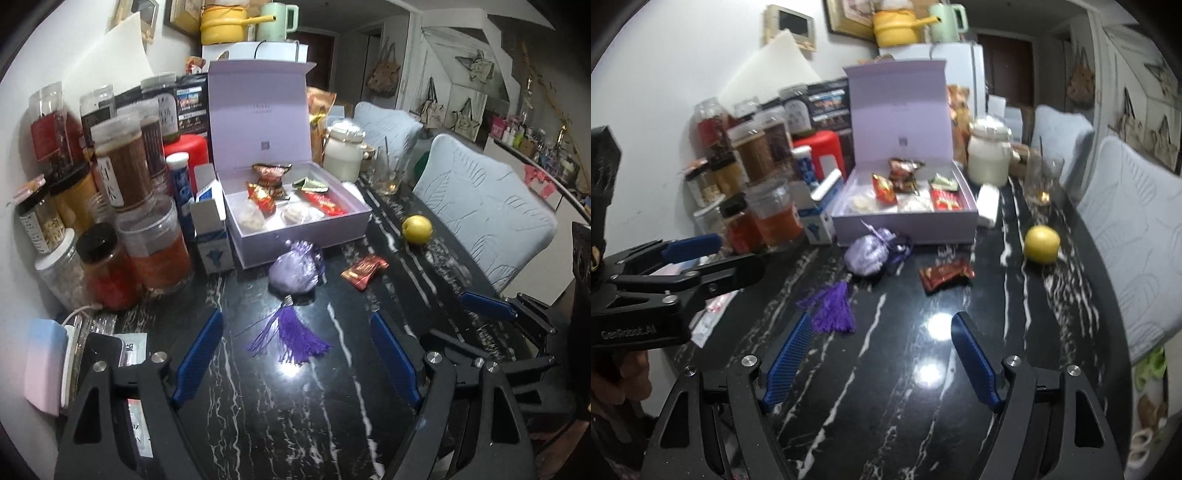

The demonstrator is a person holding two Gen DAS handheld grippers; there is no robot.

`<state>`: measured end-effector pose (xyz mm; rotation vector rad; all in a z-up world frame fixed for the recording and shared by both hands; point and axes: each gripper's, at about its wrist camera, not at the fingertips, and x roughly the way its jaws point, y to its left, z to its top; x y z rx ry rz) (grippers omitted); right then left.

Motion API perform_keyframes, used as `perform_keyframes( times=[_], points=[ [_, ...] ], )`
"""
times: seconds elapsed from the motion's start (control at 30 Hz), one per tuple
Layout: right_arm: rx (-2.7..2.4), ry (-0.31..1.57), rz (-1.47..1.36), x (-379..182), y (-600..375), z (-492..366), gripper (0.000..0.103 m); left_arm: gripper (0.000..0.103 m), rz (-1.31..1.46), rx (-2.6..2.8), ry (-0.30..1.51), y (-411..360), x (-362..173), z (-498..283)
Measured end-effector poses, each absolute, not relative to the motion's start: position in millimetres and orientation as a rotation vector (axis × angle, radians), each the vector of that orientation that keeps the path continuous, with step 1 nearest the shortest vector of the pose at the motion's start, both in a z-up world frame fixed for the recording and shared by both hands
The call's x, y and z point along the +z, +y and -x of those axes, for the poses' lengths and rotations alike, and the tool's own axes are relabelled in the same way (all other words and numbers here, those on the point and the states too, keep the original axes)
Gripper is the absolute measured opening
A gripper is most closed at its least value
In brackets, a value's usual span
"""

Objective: Organize soft objects
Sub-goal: 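Grasp the purple sachet with left tool while right tool grasps brown chocolate candy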

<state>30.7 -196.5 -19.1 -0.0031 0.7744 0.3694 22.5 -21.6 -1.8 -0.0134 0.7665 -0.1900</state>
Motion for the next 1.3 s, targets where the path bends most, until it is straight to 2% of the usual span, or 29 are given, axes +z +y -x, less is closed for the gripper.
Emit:
perform_keyframes(
  times=[0.43,0.87,1.03,1.3],
  points=[
    [0.292,0.922,-0.042,-73.6,-211.8,-86.8,0.070,0.082,0.086,-0.208,0.916,-19.6,-53.2,-80.4],
    [0.283,0.965,-0.048,-91.4,-224.8,-128.1,0.070,0.082,0.071,-0.238,1.003,-39.5,-94.7,-152.4],
    [0.303,0.982,-0.072,-98.2,-226.2,-146.0,0.070,0.078,0.070,-0.265,1.022,-45.7,-103.7,-170.4],
    [0.340,1.044,-0.140,-114.8,-226.3,-181.5,0.060,0.074,0.099,-0.274,1.034,-43.4,-112.3,-184.8]
  ],
)
